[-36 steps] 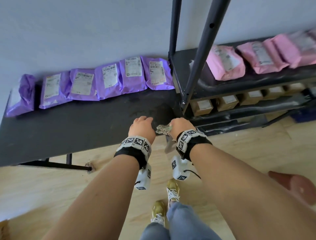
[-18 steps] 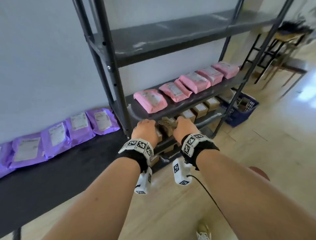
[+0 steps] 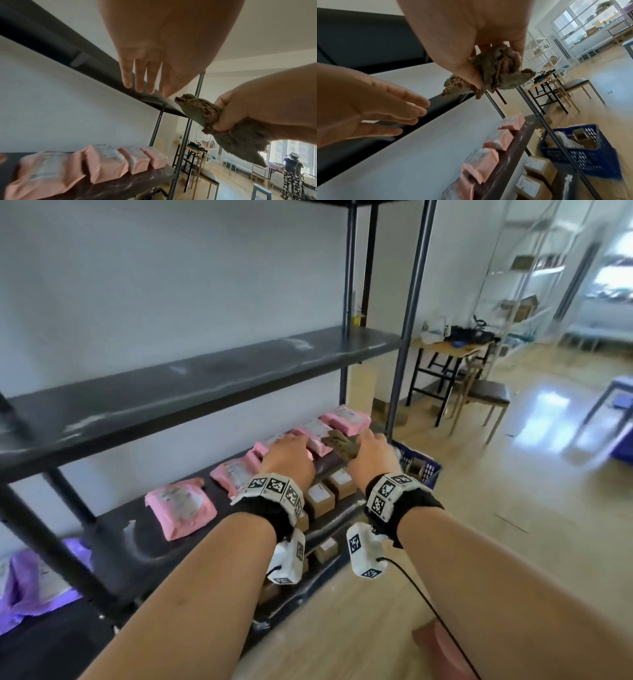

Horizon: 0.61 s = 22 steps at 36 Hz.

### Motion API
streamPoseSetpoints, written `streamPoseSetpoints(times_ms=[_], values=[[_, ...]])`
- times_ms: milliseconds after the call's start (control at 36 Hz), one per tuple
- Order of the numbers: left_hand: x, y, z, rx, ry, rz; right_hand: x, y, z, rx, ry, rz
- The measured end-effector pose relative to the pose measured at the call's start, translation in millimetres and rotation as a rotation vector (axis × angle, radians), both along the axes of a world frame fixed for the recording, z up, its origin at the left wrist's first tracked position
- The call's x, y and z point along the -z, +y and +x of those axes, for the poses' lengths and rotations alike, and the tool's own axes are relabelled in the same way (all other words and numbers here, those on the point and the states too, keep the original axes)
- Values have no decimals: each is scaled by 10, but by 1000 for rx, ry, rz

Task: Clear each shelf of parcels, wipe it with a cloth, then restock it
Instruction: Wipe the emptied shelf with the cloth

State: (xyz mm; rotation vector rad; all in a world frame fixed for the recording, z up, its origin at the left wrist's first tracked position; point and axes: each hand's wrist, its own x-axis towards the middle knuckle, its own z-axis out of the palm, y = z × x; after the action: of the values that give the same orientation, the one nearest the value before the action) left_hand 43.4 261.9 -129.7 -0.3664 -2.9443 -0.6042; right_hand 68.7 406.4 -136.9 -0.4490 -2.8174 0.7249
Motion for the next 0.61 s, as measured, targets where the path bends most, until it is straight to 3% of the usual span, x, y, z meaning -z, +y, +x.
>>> streamPoseSetpoints(times_ms=[250, 611], values=[[-373, 854, -750, 29, 77, 4, -206, 877, -702, 20, 112, -77], [-781, 1735, -2259, 47, 131, -45, -556, 1675, -2101, 62, 249, -8]])
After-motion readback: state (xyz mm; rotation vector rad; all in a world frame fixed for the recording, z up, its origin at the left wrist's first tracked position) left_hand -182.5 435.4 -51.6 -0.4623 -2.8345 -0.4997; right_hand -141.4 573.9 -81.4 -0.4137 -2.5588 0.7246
